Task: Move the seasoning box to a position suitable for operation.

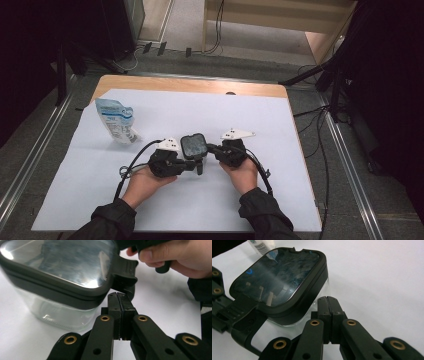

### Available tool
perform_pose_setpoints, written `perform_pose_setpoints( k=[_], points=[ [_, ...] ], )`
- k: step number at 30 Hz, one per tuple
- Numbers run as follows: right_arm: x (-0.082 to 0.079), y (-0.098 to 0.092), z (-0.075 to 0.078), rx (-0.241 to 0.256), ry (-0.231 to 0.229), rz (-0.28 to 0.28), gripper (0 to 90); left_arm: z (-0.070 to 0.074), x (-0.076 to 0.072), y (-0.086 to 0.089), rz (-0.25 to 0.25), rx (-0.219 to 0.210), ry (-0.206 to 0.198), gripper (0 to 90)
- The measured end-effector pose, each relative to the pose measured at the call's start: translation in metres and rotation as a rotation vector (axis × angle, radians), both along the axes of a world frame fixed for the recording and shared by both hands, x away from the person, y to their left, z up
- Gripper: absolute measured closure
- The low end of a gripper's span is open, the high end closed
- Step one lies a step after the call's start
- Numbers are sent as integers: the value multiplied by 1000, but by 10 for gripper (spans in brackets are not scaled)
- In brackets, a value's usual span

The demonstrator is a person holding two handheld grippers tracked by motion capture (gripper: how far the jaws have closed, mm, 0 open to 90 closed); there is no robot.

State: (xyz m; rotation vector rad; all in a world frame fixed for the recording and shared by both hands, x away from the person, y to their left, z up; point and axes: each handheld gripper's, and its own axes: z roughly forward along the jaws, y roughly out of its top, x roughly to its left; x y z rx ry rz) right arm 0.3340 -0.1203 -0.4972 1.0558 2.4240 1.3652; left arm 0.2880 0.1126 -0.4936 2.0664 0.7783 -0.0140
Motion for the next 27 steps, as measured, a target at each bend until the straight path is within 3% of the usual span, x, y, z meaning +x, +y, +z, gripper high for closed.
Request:
perform_pose_setpoints(
  k=[6, 7, 11, 18, 21, 27],
  points=[
    [-2, -6, 3, -7, -8, -7, 900, 6, 1, 11, -4, -17, 19, 895],
    [-5, -11, 7, 11, -15, -14, 900, 10, 1, 18, -5, 2, 15, 888],
    [-14, -18, 15, 33, -26, -28, 900, 18, 1, 35, 1, -22, 12, 865],
    [-34, -24, 21, 42, -19, -22, 900, 23, 10, 55, 19, -26, 19, 739],
    [-41, -25, 20, 49, -13, -16, 900, 21, 15, 58, 19, -8, 26, 618],
    [-55, -20, 15, 44, 6, -4, 900, 17, 21, 61, 23, -13, 7, 493]
  ],
)
